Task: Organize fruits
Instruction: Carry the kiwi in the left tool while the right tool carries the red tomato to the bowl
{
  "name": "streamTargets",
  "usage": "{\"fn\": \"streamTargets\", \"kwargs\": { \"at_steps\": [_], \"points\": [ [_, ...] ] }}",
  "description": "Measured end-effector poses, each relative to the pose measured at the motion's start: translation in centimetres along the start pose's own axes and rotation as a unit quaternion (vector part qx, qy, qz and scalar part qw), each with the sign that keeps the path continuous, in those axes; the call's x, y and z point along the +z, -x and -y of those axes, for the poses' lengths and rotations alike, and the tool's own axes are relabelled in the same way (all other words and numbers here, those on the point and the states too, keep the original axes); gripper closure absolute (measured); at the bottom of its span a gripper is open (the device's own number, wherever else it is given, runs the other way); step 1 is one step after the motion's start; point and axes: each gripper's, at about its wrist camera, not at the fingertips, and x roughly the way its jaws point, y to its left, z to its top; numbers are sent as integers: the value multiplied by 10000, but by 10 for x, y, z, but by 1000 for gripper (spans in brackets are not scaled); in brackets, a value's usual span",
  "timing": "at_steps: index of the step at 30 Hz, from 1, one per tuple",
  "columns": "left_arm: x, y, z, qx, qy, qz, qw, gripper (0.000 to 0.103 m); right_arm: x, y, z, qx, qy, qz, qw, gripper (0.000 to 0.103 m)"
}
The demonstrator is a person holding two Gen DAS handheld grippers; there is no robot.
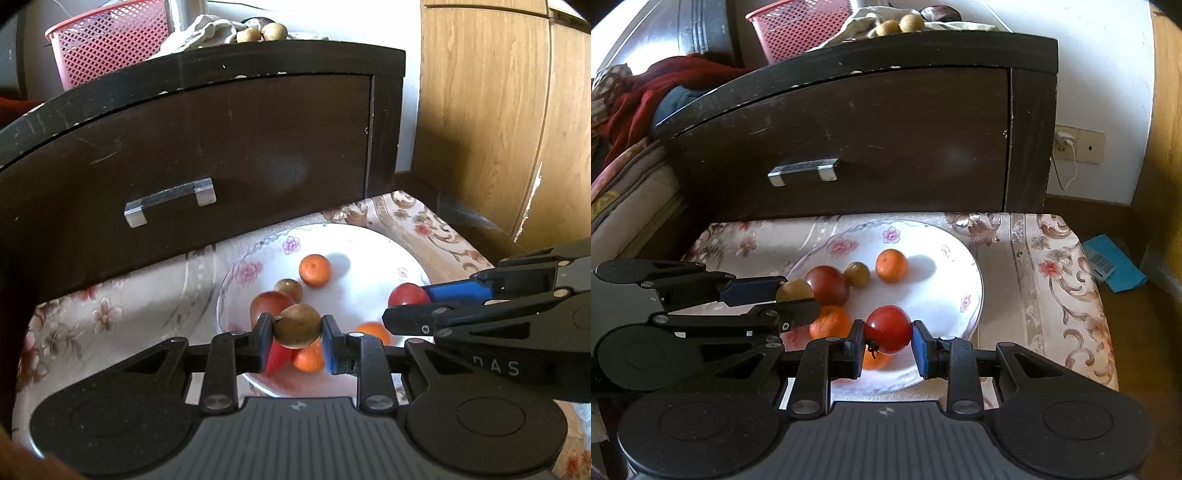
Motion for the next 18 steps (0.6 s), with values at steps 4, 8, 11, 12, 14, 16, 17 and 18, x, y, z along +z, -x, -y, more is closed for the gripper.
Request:
{"fn": "streamTargets", "kwargs": {
  "at_steps": [4,8,11,12,14,16,17,18],
  "points": [
    [6,-12,-1,-19,5,-72,10000,68,3,-8,5,-55,1,1,10000,79],
    [7,-18,2,72,-119,-95,9999,68,3,-13,8,-61,-18,-36,10000,77],
    [8,-19,2,83,-85,-105,9999,68,3,-16,10,-64,-74,-44,9999,77],
    [8,-20,2,101,-89,-111,9998,68,3,-17,11,-58,-83,-55,9999,77],
    [8,-21,2,111,-107,-123,9998,68,3,-19,12,-69,-88,-59,9999,77],
    [8,-21,3,133,-144,-135,9997,68,2,-20,12,-81,-106,-78,9999,76],
    [8,-22,3,141,-154,-142,9997,67,2,-20,13,-94,-110,-85,9999,76],
    [8,-22,4,151,-165,-142,9996,67,2,-20,13,-112,-109,-89,9998,76]
  ]
}}
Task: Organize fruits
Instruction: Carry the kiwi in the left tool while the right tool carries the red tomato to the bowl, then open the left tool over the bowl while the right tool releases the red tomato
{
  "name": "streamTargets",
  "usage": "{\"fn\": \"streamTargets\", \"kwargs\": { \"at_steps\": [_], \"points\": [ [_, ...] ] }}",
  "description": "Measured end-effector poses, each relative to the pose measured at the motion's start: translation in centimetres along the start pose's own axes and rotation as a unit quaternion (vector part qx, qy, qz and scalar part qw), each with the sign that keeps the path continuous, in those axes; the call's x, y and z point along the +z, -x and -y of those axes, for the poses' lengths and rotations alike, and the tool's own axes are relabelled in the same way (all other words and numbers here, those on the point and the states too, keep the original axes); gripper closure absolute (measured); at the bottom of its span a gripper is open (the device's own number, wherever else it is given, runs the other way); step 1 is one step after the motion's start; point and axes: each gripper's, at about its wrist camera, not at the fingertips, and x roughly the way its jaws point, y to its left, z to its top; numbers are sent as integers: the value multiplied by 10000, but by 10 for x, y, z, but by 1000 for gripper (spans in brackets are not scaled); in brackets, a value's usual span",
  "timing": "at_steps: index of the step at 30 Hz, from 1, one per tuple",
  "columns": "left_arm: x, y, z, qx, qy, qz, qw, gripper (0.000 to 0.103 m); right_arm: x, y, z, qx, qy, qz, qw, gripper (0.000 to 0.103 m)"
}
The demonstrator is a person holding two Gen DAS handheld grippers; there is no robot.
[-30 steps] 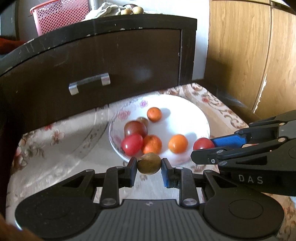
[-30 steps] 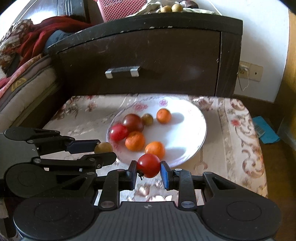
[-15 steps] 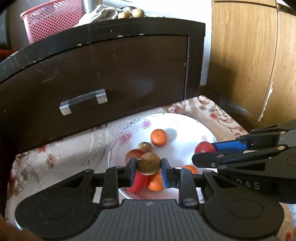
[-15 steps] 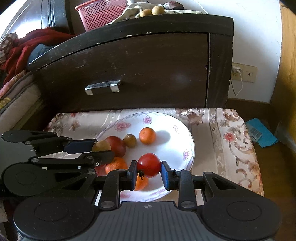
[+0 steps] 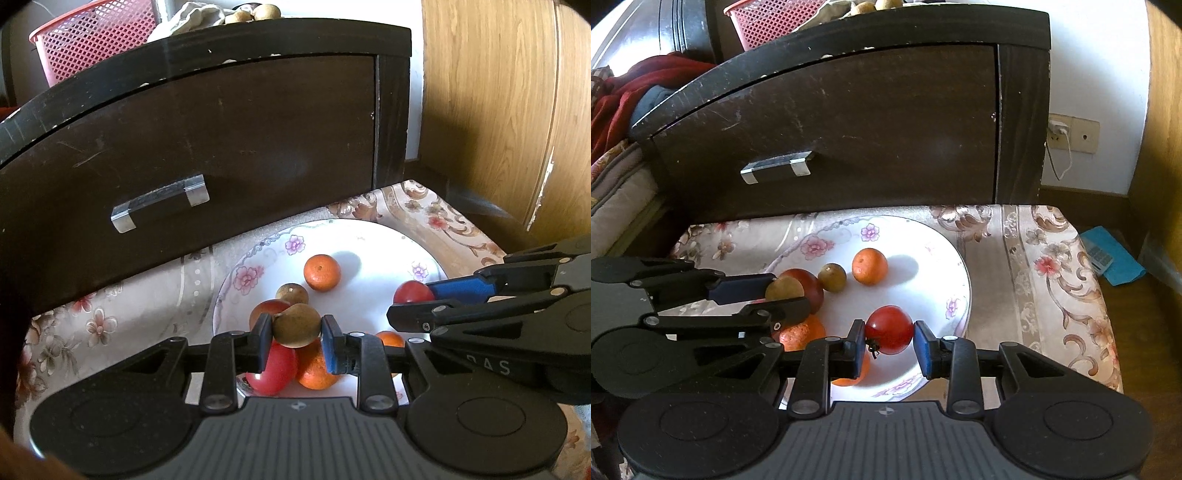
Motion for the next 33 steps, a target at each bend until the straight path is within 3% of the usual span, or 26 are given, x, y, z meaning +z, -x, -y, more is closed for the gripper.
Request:
{"fn": "streamTargets", "kwargs": {
  "at_steps": [9,23,33],
  "points": [
    [0,2,0,91,40,-2,10000,61,0,1,4,-80,-46,32,10000,69],
    [0,18,-6,214,173,117,9996,47,-1,14,2,-83,-65,173,9998,66],
    [-4,26,-13,257,322,195,9990,45,-1,18,-1,-88,-50,224,9997,65]
  ]
}}
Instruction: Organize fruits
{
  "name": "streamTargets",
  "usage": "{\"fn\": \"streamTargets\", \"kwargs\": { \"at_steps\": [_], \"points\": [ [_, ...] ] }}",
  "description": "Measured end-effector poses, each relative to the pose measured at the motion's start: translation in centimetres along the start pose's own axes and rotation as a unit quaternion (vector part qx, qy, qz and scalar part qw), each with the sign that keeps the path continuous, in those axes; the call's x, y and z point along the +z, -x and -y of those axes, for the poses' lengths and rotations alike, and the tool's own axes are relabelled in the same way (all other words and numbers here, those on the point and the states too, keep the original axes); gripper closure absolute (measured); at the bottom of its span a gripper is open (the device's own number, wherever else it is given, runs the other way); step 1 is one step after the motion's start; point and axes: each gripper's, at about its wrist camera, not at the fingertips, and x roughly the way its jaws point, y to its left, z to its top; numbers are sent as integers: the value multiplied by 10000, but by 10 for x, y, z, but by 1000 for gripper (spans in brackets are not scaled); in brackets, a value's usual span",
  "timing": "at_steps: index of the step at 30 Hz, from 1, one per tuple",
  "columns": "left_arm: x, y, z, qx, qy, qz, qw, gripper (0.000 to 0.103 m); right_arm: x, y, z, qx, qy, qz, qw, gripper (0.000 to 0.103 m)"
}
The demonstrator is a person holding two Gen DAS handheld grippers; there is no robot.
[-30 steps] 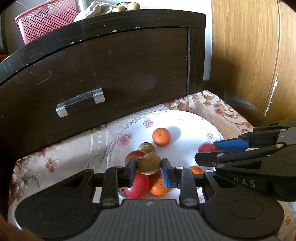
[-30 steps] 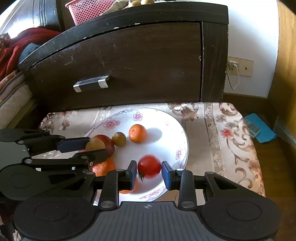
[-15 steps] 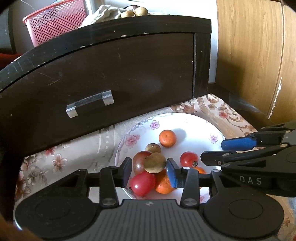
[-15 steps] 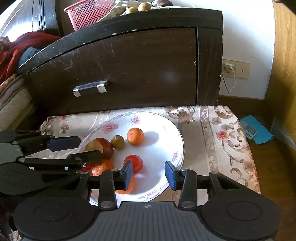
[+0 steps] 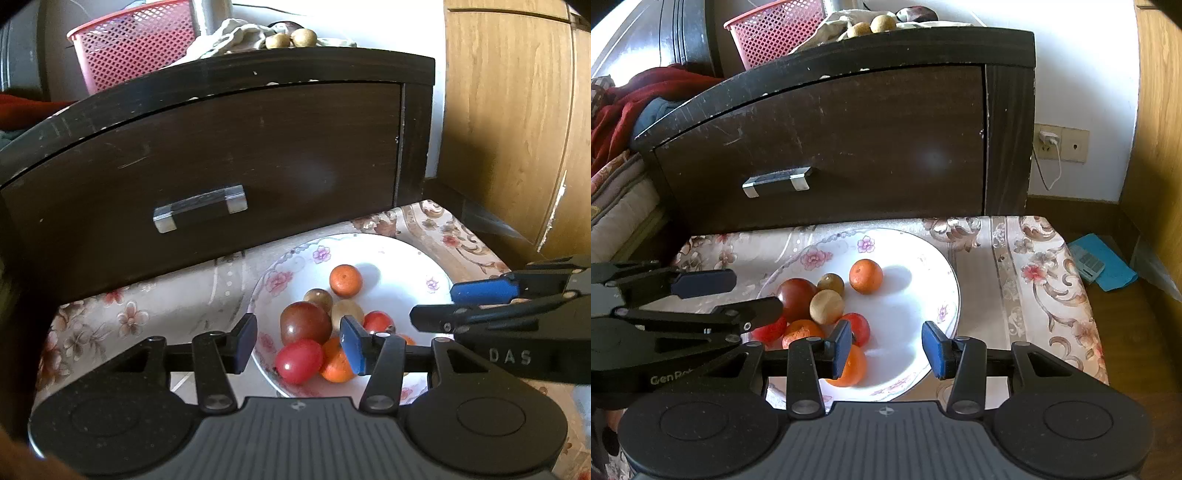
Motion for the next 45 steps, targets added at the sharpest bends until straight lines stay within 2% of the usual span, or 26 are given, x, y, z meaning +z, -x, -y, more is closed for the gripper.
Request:
{"fn": "streamTargets", "kwargs": {
  "at_steps": [7,17,21,25,31,39,45],
  "points": [
    [-15,10,-2,43,152,-79,9998,43,-7,10,-1,-121,-14,-15,9999,65],
    [-37,32,-1,172,425,-149,9988,30,-27,32,-15,-167,2,-34,9999,62],
    [-44,40,1,233,430,-137,9987,26,-33,42,-20,-206,-16,-37,9998,61],
    [-51,49,3,301,490,-114,9983,17,-42,50,-21,-226,-104,-77,9997,59],
    [-58,62,10,392,517,-102,9978,12,-54,63,-26,-229,-182,-123,9995,59],
    [-69,79,19,423,519,-126,9977,10,-70,82,-29,-267,-307,-179,9990,58],
    [-76,91,26,646,450,-170,9968,7,-79,93,-35,-268,-341,-233,9988,58]
  ]
}}
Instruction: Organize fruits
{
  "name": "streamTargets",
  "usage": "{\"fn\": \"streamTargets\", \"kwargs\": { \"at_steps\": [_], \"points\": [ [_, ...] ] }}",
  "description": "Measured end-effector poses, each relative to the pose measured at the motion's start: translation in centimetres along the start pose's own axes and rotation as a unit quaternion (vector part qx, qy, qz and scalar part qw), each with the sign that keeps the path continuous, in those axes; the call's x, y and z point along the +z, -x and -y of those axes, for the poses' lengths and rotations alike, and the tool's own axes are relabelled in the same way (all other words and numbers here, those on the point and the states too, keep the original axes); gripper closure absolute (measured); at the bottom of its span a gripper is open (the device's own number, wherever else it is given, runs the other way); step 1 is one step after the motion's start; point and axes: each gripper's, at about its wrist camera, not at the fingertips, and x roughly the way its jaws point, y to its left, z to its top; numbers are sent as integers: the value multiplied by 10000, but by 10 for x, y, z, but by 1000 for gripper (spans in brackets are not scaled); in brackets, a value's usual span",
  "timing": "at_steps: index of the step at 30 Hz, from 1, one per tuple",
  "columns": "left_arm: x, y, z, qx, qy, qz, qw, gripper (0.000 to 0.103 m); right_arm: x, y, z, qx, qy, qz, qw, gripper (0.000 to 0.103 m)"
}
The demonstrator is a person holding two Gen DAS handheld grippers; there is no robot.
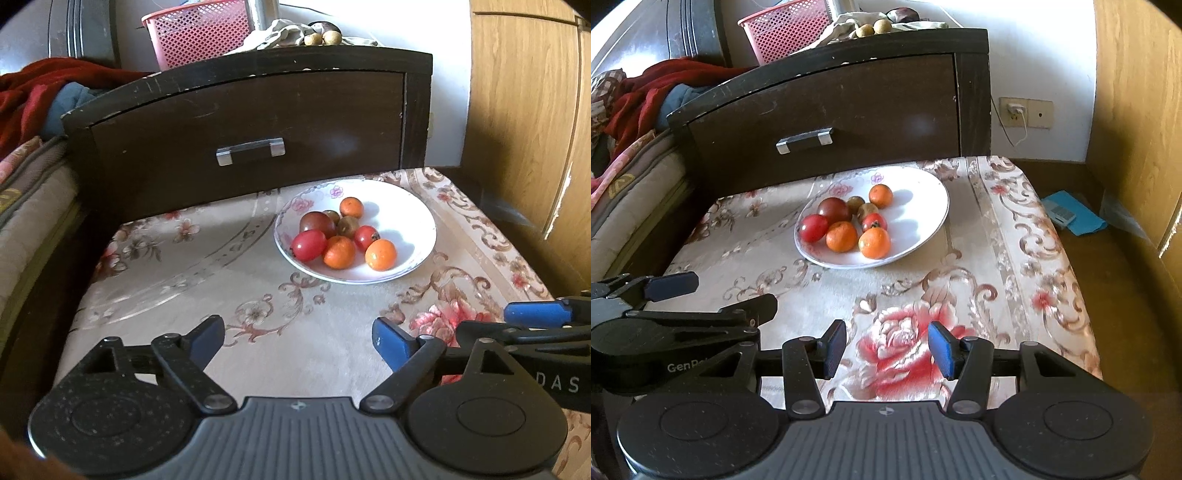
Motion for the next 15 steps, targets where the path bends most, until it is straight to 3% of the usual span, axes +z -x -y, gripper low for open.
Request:
{"fn": "streamTargets", "kwargs": {
  "at_steps": [15],
  "points": [
    [-17,23,-7,-138,233,-28,9996,5,-17,24,-9,63,-22,14,10000,57]
  ]
}}
